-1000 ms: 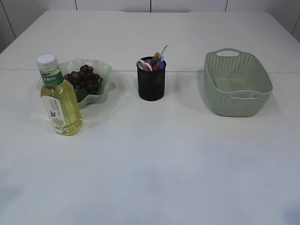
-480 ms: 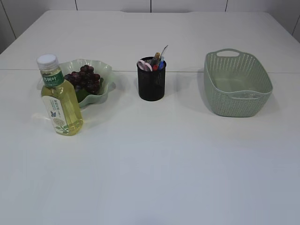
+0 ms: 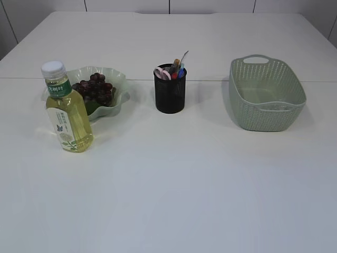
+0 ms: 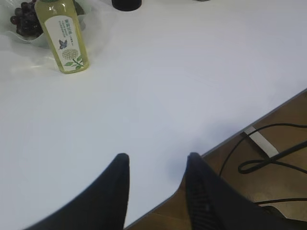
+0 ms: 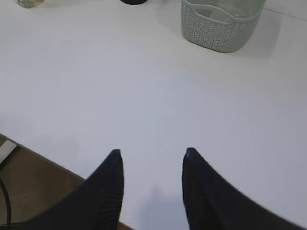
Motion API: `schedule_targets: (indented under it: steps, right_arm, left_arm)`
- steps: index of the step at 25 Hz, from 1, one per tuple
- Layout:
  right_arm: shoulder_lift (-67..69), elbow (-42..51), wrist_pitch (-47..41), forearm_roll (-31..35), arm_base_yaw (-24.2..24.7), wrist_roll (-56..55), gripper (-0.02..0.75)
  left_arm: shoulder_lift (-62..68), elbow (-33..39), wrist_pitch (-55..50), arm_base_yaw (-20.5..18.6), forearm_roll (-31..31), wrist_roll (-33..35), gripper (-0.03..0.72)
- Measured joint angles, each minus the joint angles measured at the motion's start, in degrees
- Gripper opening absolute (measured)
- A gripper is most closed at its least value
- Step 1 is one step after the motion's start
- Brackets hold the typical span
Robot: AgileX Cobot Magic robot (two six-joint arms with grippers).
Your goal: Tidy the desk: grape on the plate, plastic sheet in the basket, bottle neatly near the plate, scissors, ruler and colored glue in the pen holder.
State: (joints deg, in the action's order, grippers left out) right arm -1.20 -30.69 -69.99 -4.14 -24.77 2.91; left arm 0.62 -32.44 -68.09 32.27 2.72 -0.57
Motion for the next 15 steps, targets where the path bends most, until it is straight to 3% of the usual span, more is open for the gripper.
schedule_targets:
  steps: [15]
  right_arm:
    - [0.00, 1.98, 3.55, 1.00, 0.00, 0.12, 0.332]
  left_arm:
    - [0.00, 2.29, 4.37, 0.00, -2.72, -0.22, 0.289]
